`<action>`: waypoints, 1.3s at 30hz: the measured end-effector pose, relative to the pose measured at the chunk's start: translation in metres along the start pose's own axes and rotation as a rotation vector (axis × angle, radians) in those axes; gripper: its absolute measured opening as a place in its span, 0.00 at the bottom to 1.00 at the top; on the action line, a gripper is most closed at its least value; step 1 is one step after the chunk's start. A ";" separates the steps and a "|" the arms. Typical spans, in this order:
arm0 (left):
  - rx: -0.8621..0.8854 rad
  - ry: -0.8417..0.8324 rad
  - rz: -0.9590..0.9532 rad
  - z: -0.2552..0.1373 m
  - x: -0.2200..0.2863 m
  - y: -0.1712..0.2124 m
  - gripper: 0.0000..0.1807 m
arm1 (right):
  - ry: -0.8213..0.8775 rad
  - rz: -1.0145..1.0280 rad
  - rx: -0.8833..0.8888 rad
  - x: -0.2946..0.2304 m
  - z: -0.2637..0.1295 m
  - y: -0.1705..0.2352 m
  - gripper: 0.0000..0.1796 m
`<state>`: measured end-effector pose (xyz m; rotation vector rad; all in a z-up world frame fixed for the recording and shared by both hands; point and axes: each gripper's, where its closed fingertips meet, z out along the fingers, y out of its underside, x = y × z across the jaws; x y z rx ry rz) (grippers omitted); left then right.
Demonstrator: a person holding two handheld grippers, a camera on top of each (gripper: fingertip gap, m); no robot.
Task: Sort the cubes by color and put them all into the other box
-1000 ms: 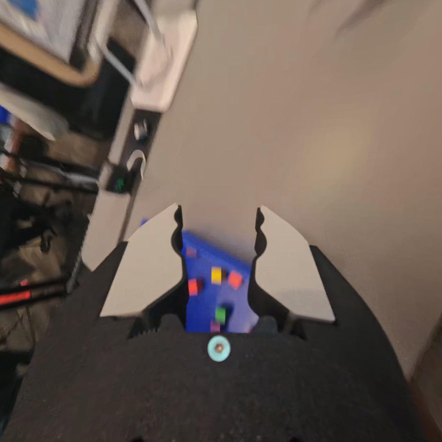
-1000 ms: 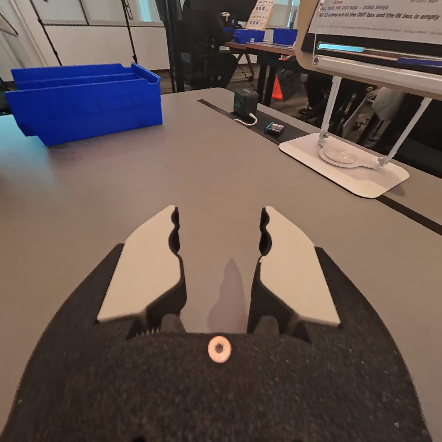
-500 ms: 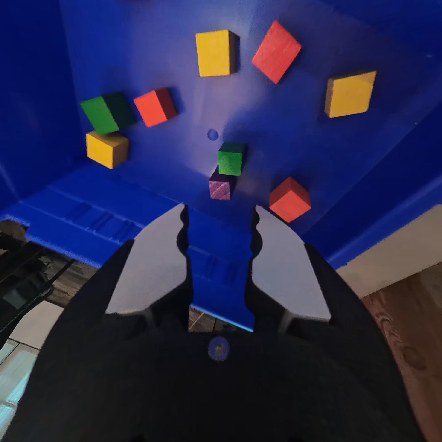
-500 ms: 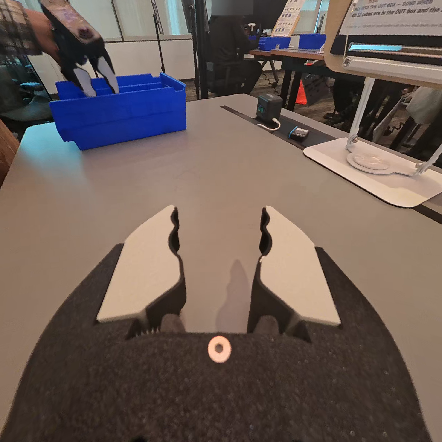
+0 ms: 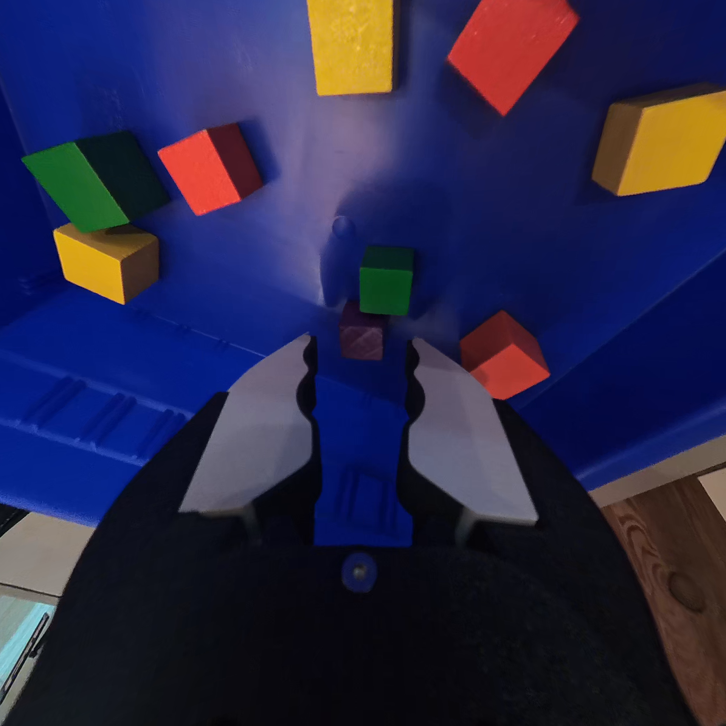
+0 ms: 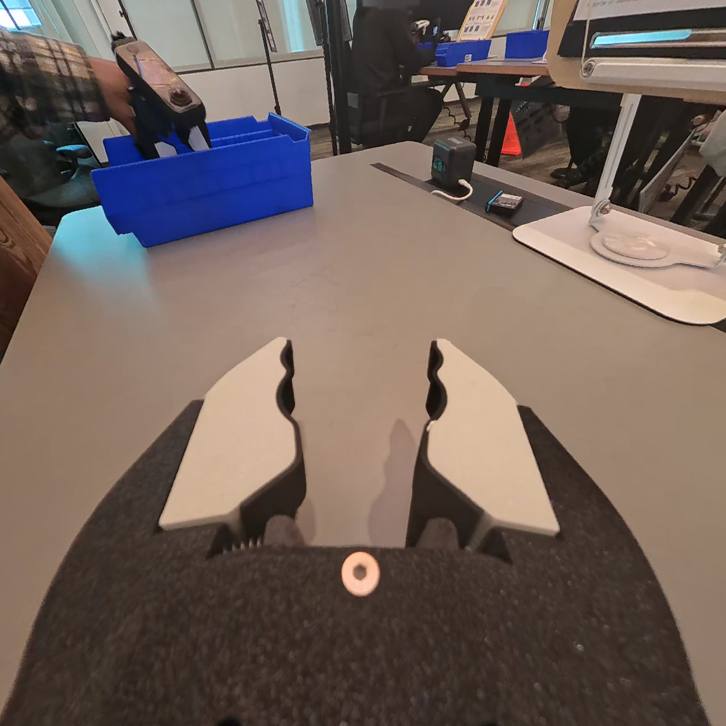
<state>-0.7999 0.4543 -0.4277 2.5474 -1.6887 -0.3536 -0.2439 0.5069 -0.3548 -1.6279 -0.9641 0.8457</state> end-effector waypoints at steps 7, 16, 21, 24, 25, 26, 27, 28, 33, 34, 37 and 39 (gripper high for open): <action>-0.036 0.009 -0.017 0.010 0.000 0.004 0.22 | -0.001 0.005 -0.004 0.001 0.000 0.001 0.36; 0.000 0.026 -0.087 -0.001 0.000 0.001 0.13 | -0.013 0.030 -0.003 0.002 0.000 0.003 0.35; 0.317 -0.123 -0.187 -0.072 -0.021 -0.037 0.12 | -0.051 0.087 0.032 0.000 -0.002 -0.003 0.35; 0.616 -0.244 -0.171 -0.143 -0.020 -0.095 0.12 | -0.103 0.149 0.059 -0.005 -0.004 -0.007 0.36; 0.726 -0.273 -0.154 -0.168 -0.013 -0.120 0.12 | -0.127 0.178 0.070 -0.007 -0.004 -0.009 0.36; 0.842 -0.284 -0.128 -0.193 -0.003 -0.147 0.12 | -0.157 0.216 0.086 -0.011 -0.003 -0.012 0.36; 0.958 -0.285 -0.097 -0.217 0.011 -0.174 0.12 | -0.196 0.268 0.109 -0.015 -0.003 -0.017 0.36; 1.067 -0.279 -0.063 -0.239 0.027 -0.201 0.12 | -0.249 0.335 0.138 -0.021 -0.002 -0.023 0.37; 1.454 -0.231 0.122 -0.286 0.104 -0.315 0.12 | -0.517 0.666 0.257 -0.055 -0.001 -0.071 0.36; 1.508 -0.213 0.150 -0.284 0.114 -0.334 0.12 | -0.537 0.708 0.235 -0.059 0.002 -0.075 0.36; 1.631 -0.157 0.206 -0.270 0.133 -0.379 0.12 | -0.562 0.846 0.095 -0.067 0.016 -0.070 0.36; 1.689 -0.119 0.223 -0.259 0.139 -0.397 0.12 | -0.610 0.968 0.032 -0.071 0.022 -0.064 0.35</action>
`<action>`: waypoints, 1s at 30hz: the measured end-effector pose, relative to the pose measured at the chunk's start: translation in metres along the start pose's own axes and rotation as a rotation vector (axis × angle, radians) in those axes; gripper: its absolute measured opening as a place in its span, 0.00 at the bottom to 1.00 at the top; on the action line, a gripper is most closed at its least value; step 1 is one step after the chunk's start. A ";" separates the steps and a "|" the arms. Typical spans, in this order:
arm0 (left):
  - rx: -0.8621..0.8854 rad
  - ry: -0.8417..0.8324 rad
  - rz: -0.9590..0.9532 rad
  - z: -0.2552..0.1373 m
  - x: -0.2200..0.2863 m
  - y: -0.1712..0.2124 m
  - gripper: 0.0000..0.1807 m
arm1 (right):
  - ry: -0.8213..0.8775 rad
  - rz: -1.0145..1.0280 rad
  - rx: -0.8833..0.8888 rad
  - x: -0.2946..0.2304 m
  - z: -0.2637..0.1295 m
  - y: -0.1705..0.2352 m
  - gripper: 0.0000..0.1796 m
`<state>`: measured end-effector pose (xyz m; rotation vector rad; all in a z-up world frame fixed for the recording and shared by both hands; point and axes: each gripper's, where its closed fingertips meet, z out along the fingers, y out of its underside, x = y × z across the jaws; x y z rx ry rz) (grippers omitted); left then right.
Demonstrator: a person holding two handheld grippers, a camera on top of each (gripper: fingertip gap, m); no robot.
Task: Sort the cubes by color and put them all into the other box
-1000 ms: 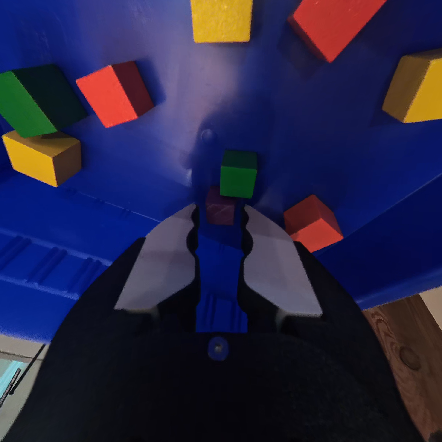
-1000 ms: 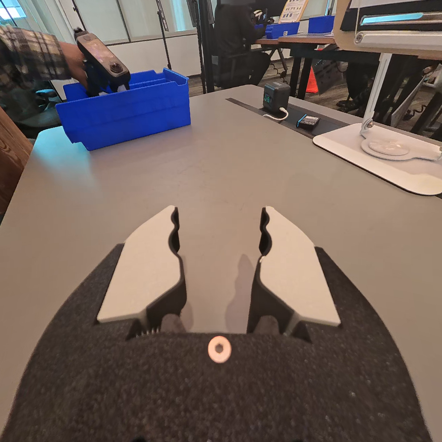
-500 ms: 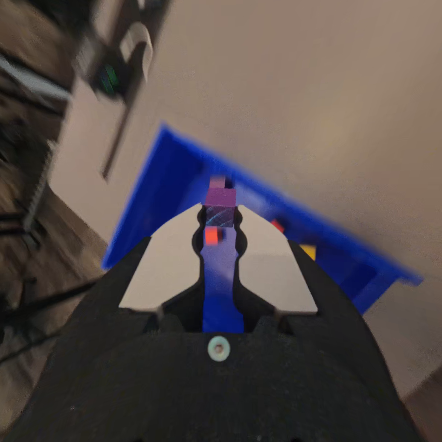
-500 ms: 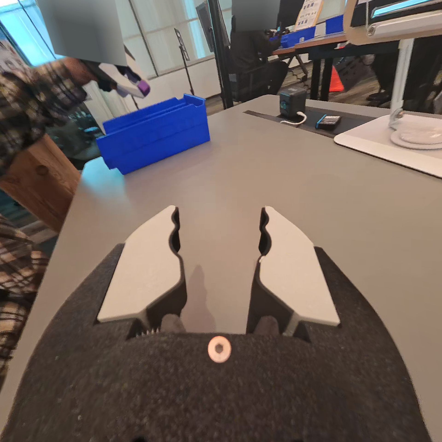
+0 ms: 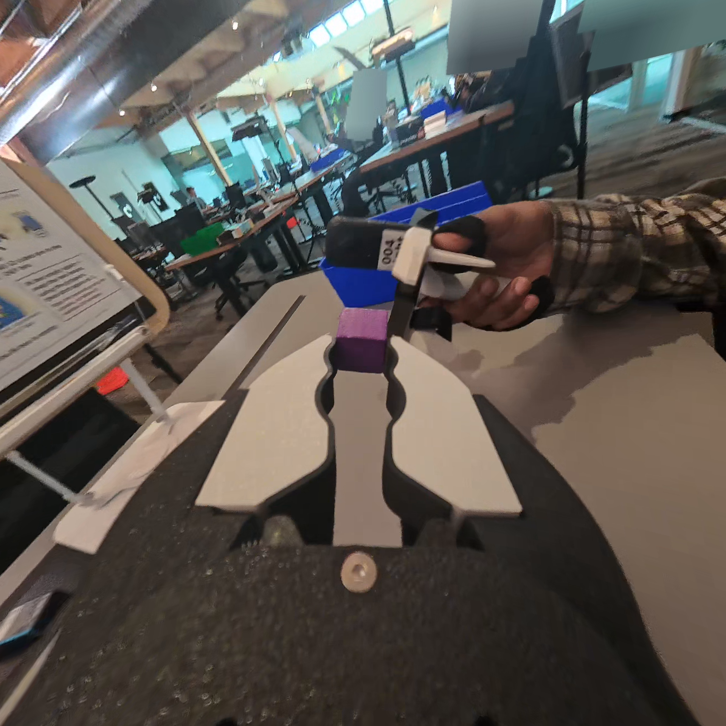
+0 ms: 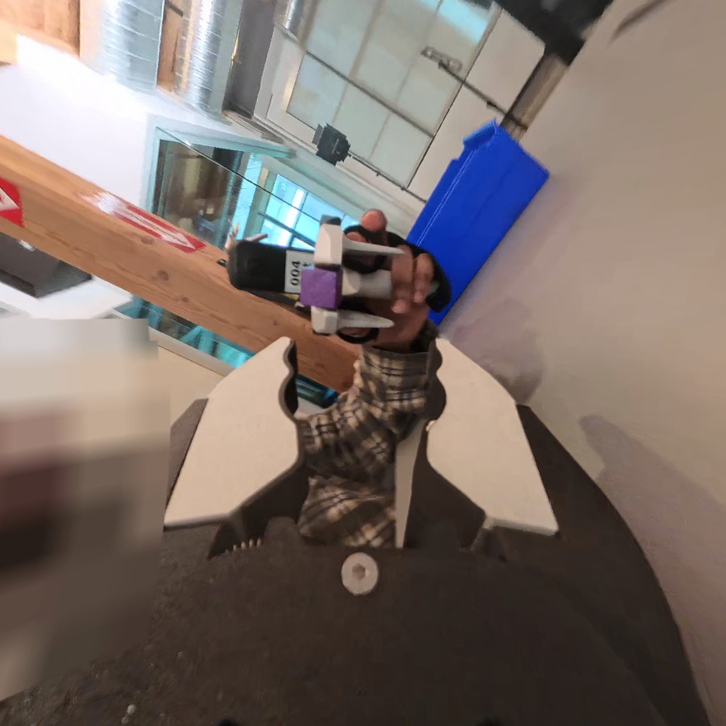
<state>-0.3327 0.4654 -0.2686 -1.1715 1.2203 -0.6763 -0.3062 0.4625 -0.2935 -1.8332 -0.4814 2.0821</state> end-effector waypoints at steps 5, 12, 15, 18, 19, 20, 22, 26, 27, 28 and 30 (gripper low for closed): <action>-0.049 0.020 0.033 0.013 0.014 0.028 0.12 | -0.017 0.140 -0.008 0.014 0.009 0.002 0.35; -0.081 0.032 0.046 0.014 0.022 0.038 0.12 | -0.002 0.142 -0.076 0.017 0.030 0.011 0.31; -0.093 0.025 0.063 0.013 0.022 0.037 0.12 | -0.004 0.132 -0.084 0.016 0.033 0.012 0.27; -0.092 0.026 0.067 0.013 0.022 0.036 0.12 | -0.004 0.129 -0.086 0.016 0.036 0.012 0.24; -0.097 0.024 0.071 0.013 0.023 0.036 0.12 | -0.007 0.130 -0.089 0.015 0.037 0.013 0.22; -0.105 0.018 0.080 0.014 0.022 0.037 0.12 | -0.018 0.131 -0.088 0.013 0.037 0.012 0.20; -0.122 0.010 0.093 0.014 0.022 0.039 0.12 | -0.032 0.123 -0.082 0.010 0.038 0.011 0.13; -0.102 0.015 0.065 0.016 0.023 0.035 0.12 | 0.007 0.092 -0.098 0.007 0.036 0.012 0.13; -0.095 0.016 0.053 0.017 0.023 0.034 0.12 | 0.027 0.074 -0.104 0.006 0.033 0.011 0.12; -0.091 0.007 0.042 0.017 0.023 0.034 0.14 | 0.049 0.054 -0.108 0.004 0.028 0.010 0.12; -0.086 -0.024 0.020 0.018 0.018 0.033 0.22 | 0.113 0.006 -0.110 -0.001 0.012 0.004 0.13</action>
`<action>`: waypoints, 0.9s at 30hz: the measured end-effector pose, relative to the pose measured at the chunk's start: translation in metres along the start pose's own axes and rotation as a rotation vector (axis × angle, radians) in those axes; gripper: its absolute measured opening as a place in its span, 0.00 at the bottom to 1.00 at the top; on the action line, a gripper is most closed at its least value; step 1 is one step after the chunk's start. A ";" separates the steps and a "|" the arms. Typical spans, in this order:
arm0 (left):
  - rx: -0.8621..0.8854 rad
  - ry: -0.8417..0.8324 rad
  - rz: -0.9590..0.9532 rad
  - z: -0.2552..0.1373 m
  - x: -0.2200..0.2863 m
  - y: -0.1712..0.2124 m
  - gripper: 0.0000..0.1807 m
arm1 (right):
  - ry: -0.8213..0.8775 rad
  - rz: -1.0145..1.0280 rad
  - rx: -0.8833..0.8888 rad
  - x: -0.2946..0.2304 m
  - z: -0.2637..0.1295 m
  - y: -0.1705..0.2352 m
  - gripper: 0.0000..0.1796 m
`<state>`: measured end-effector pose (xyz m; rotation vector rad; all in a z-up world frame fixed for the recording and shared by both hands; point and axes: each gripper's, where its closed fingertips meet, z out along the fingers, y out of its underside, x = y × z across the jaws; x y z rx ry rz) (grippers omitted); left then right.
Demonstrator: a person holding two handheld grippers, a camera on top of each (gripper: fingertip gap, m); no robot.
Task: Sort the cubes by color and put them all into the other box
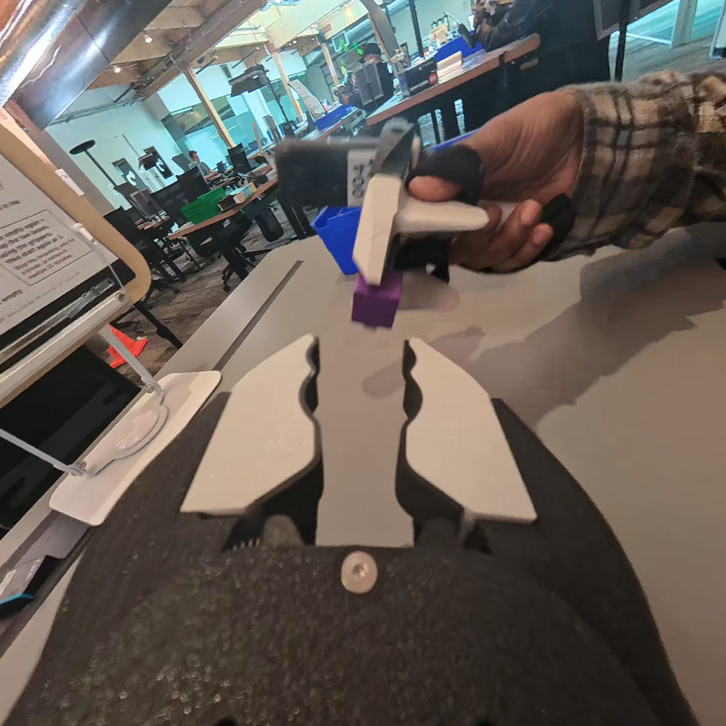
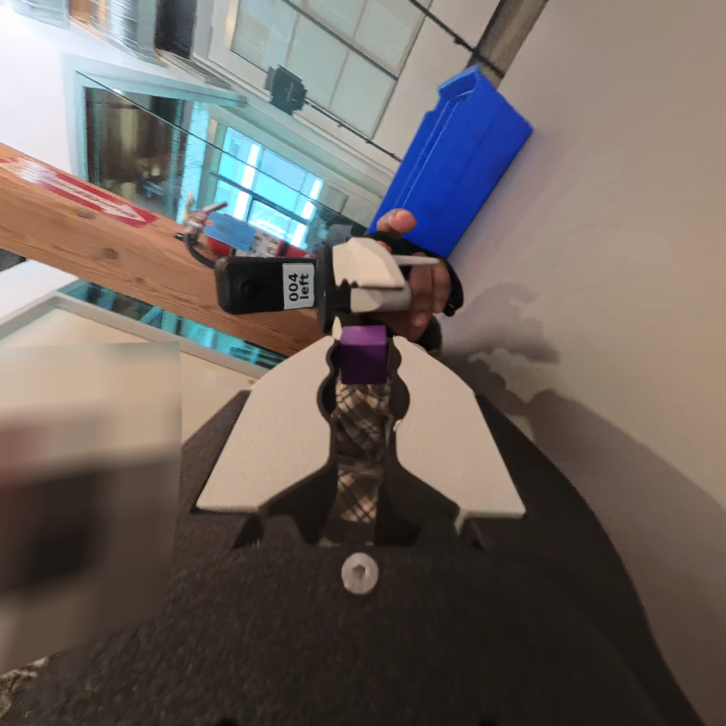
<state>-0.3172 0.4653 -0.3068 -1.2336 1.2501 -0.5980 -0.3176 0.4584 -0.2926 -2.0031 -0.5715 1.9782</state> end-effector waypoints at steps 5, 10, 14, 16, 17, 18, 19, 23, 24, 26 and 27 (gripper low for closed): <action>-0.018 0.009 -0.070 0.003 -0.001 0.005 0.29 | 0.438 -0.144 0.043 0.001 -0.119 -0.043 0.13; -0.098 0.044 -0.022 0.014 0.012 0.016 0.29 | 1.201 -0.189 0.002 0.029 -0.326 -0.088 0.13; -0.106 0.062 0.020 0.020 0.023 0.014 0.28 | 1.419 0.020 -0.075 0.070 -0.420 -0.075 0.13; -0.091 0.068 0.010 0.021 0.025 0.011 0.27 | 1.473 0.106 -0.144 0.097 -0.443 -0.059 0.13; -0.089 0.071 0.003 0.022 0.026 0.011 0.27 | 1.499 0.138 -0.179 0.110 -0.452 -0.053 0.13; -0.090 0.072 -0.001 0.023 0.026 0.012 0.27 | 1.516 0.165 -0.202 0.121 -0.459 -0.047 0.13; -0.094 0.073 -0.003 0.023 0.026 0.014 0.26 | 1.522 0.189 -0.215 0.130 -0.462 -0.043 0.13; -0.111 0.084 -0.019 0.025 0.027 0.021 0.26 | 1.532 0.246 -0.227 0.158 -0.470 -0.037 0.13; -0.115 0.087 -0.021 0.025 0.027 0.022 0.26 | 1.534 0.260 -0.231 0.163 -0.471 -0.035 0.13; -0.118 0.089 -0.020 0.025 0.027 0.023 0.25 | 1.541 0.280 -0.239 0.171 -0.474 -0.033 0.13; -0.120 0.090 -0.019 0.025 0.027 0.023 0.25 | 1.541 0.289 -0.237 0.175 -0.475 -0.032 0.13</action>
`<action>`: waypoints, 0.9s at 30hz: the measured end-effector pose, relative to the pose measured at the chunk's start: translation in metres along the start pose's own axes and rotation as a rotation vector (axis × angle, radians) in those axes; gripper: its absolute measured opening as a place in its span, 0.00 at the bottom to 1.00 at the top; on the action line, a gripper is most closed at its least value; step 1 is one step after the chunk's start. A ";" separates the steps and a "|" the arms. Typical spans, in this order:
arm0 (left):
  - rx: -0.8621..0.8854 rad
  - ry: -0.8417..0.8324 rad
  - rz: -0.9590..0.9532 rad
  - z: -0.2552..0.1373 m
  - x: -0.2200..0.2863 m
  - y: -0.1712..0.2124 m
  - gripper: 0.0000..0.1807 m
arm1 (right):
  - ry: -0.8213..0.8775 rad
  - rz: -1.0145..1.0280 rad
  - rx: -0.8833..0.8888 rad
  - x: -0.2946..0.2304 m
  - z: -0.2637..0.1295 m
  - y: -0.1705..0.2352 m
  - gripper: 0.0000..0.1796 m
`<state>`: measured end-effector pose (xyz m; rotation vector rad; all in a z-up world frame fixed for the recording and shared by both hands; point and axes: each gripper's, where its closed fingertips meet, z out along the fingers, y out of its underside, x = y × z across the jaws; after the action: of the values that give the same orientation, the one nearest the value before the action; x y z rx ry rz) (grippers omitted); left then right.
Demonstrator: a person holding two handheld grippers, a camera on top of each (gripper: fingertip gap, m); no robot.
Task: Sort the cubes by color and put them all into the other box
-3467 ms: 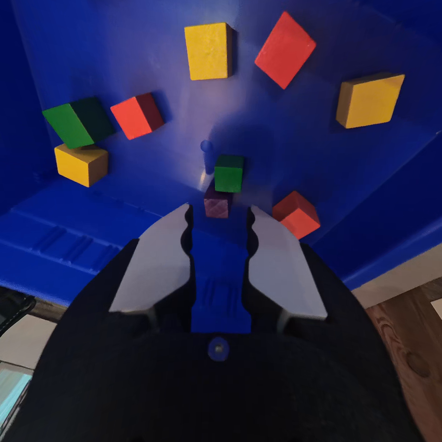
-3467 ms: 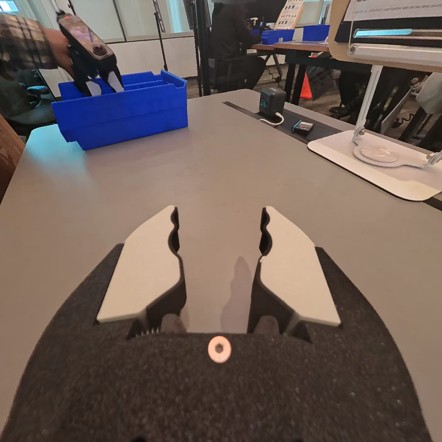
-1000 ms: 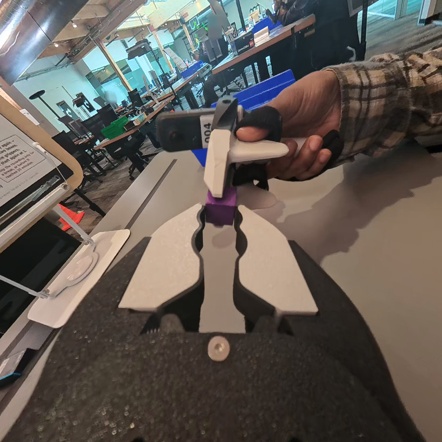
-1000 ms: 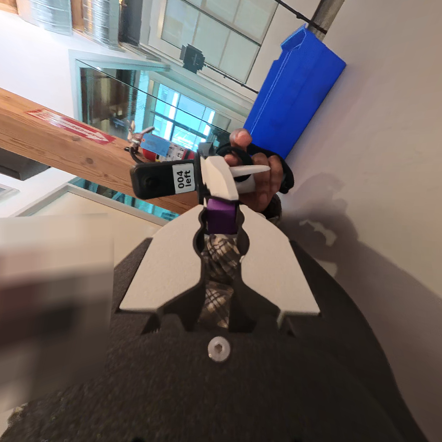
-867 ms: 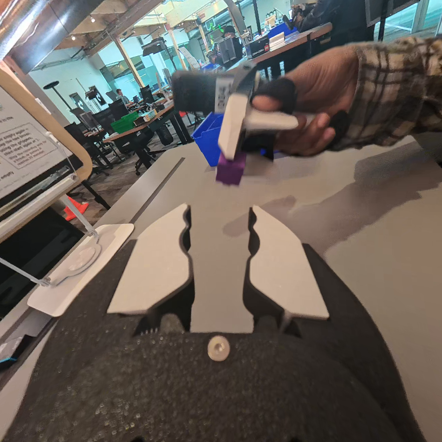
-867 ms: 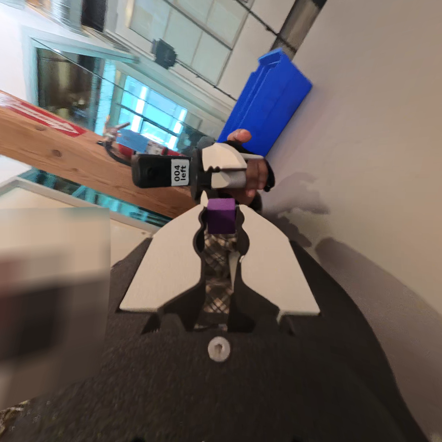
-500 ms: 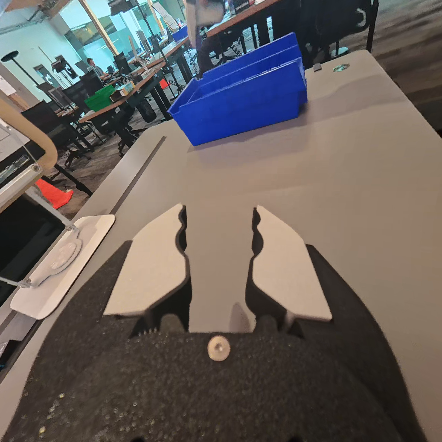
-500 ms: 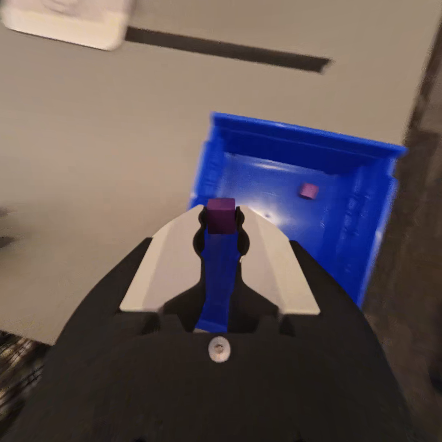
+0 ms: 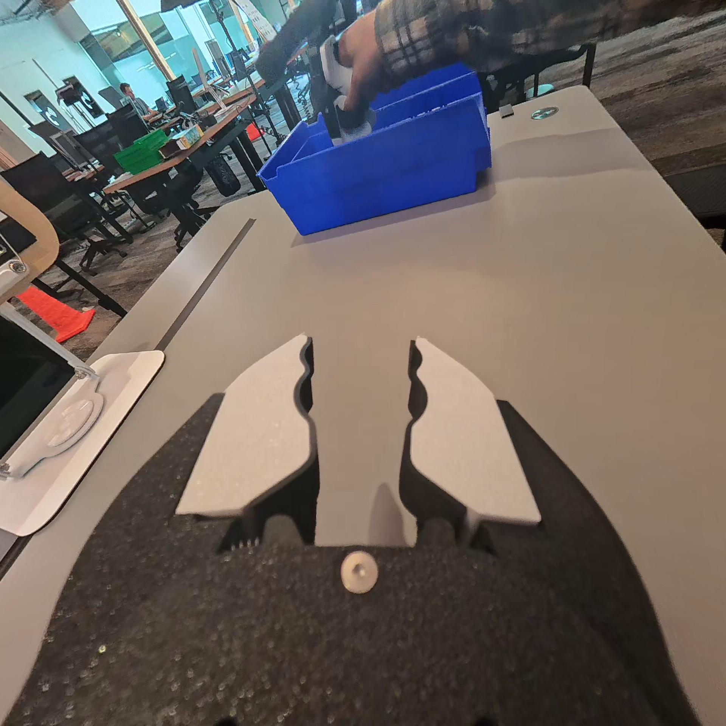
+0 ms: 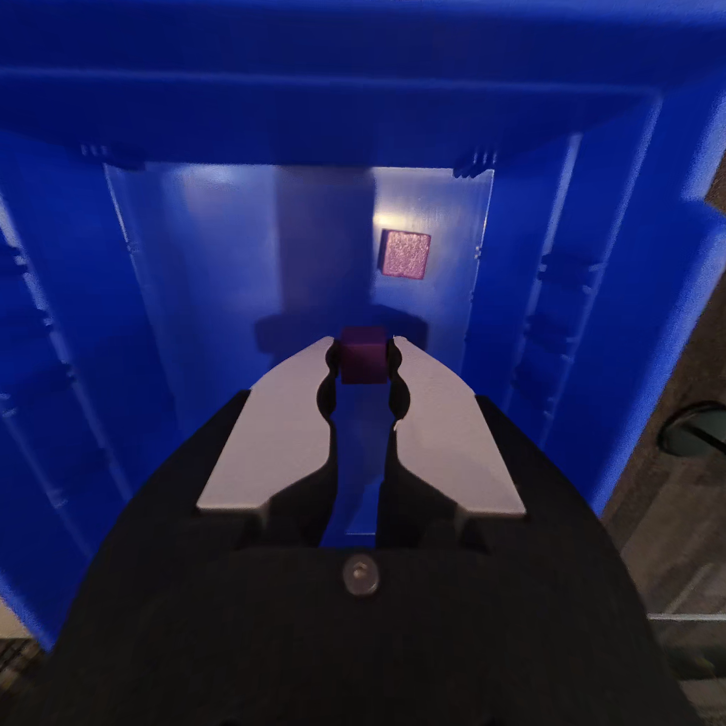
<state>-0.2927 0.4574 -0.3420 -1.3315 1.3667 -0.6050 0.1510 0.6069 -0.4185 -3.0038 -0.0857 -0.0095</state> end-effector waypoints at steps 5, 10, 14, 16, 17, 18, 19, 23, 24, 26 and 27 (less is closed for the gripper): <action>-0.005 0.003 -0.001 -0.001 0.000 0.002 0.24 | -0.002 0.045 -0.023 0.010 0.013 0.001 0.13; -0.012 0.008 -0.006 0.000 0.000 0.004 0.24 | 0.001 0.056 -0.037 0.013 0.019 0.003 0.13; -0.016 0.011 -0.006 0.001 0.001 0.004 0.23 | 0.008 0.066 -0.036 0.015 0.021 0.001 0.13; -0.017 0.012 -0.006 0.001 0.001 0.004 0.23 | 0.007 0.076 -0.044 0.016 0.023 0.002 0.13; -0.018 0.013 -0.007 0.001 0.001 0.005 0.23 | 0.004 0.080 -0.044 0.016 0.024 0.002 0.13; -0.018 0.012 -0.007 0.002 0.001 0.005 0.23 | 0.003 0.084 -0.044 0.017 0.025 0.002 0.13; -0.019 0.013 -0.007 0.002 0.002 0.005 0.23 | 0.003 0.089 -0.046 0.017 0.025 0.002 0.13; -0.023 0.017 -0.008 0.002 0.002 0.006 0.23 | 0.011 0.093 -0.052 0.020 0.030 0.003 0.13; -0.023 0.017 -0.008 0.003 0.002 0.006 0.23 | 0.013 0.089 -0.052 0.021 0.030 0.003 0.13; -0.022 0.018 -0.011 0.003 0.002 0.007 0.23 | 0.030 0.093 -0.069 0.022 0.030 0.006 0.22; -0.022 0.018 -0.014 0.003 0.002 0.007 0.23 | 0.041 0.091 -0.073 0.023 0.026 0.007 0.26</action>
<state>-0.2927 0.4582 -0.3497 -1.3571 1.3834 -0.6137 0.1741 0.6051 -0.4451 -3.0753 0.0574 -0.0657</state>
